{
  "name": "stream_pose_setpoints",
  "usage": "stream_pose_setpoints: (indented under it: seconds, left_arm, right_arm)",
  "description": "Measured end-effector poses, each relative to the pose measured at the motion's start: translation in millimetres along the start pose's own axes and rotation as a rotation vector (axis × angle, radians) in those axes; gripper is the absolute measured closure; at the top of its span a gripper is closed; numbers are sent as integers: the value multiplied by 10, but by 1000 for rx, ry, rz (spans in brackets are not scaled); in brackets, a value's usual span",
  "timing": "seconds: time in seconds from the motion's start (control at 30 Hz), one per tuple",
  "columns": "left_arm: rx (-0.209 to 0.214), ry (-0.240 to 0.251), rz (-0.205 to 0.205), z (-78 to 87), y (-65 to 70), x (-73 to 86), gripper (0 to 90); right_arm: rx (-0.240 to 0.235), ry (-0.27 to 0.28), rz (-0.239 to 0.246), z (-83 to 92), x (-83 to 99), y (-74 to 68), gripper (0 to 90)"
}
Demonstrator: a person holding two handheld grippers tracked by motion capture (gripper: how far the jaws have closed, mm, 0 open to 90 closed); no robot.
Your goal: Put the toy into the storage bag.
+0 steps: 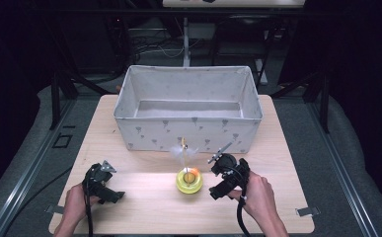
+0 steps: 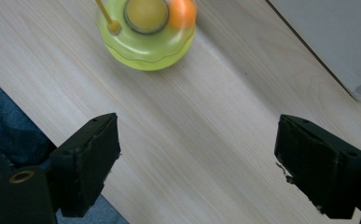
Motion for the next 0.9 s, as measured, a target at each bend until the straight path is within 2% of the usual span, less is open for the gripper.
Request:
stream_pose_setpoints:
  seconds: [0.27,0.7,0.83,0.9]
  left_arm:
    - [4,2,0,1,3,-2,21]
    - [3,3,-2,2,7,-5,21]
    - [6,4,-3,2,7,-5,21]
    - [5,5,-2,3,7,-5,20]
  right_arm:
    - [-32,7,47,20,-192,-135,109]
    - [-73,28,106,78,-524,-268,50]
    - [-89,41,121,80,-624,-312,137]
    - [-82,40,128,82,-671,-328,187]
Point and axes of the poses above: each handheld gripper's, and its own axes: z roughly backward along the jaws, x roughly out of its underside, y roughly to its right, the point moved 2 cm from there along -z, roughly forward along the jaws, and after that the axes turned 2 degrees about -y, right-handed, at the moved point
